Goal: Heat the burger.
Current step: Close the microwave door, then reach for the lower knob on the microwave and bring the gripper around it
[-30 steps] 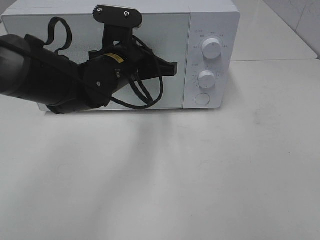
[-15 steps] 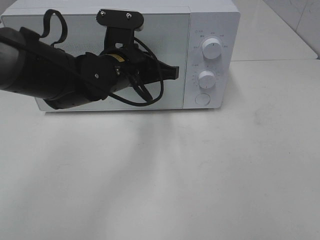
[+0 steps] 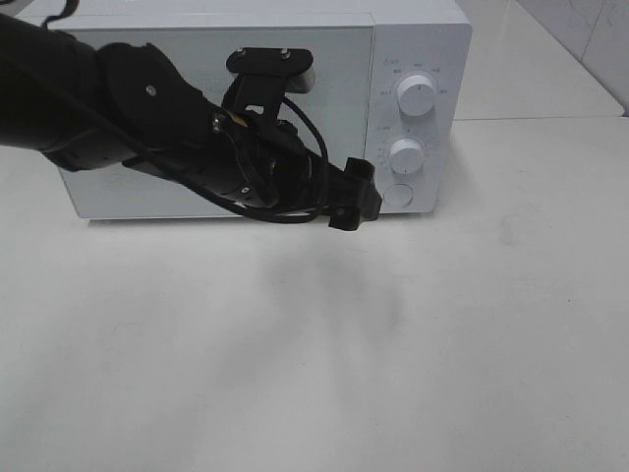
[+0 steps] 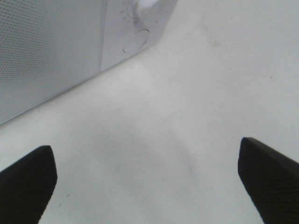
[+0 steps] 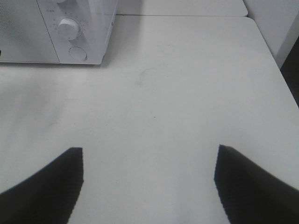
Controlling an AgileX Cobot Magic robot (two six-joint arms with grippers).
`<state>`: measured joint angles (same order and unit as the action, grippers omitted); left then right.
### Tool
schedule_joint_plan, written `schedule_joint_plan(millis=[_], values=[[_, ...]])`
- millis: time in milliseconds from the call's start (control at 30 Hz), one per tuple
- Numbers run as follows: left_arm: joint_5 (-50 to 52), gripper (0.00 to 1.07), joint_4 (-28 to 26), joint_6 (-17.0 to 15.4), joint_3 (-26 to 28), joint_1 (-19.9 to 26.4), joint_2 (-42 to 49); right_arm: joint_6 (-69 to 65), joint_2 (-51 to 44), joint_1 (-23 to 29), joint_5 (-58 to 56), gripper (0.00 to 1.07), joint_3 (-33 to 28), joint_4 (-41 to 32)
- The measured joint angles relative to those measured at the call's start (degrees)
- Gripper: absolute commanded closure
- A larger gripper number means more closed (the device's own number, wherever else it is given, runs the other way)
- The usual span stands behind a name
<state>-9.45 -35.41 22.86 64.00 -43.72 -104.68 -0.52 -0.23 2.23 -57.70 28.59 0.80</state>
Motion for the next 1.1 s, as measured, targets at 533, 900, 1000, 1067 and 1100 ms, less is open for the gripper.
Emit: schedule_joint_plan(millis=[533, 900, 1000, 1067, 1100], values=[[-30.8, 0.07, 7.6, -5.6, 0.0, 3.8, 13.2, -0.1, 0.0, 0.0, 0.0, 0.32, 0.0, 0.0], [-49.0, 0.07, 11.0, -10.9, 0.0, 20.3, 19.6, -0.1, 0.0, 0.0, 0.0, 0.32, 0.0, 0.0], [-53.1, 0.07, 13.0, -11.5, 0.0, 24.6, 21.4, -0.1, 0.0, 0.0, 0.0, 0.32, 0.0, 0.0], [-56.7, 0.07, 16.0, -12.7, 0.0, 28.5, 23.6, -0.1, 0.0, 0.0, 0.0, 0.32, 0.0, 0.0], [-56.7, 0.07, 16.0, -12.7, 0.0, 28.5, 23.6, -0.1, 0.0, 0.0, 0.0, 0.32, 0.0, 0.0]])
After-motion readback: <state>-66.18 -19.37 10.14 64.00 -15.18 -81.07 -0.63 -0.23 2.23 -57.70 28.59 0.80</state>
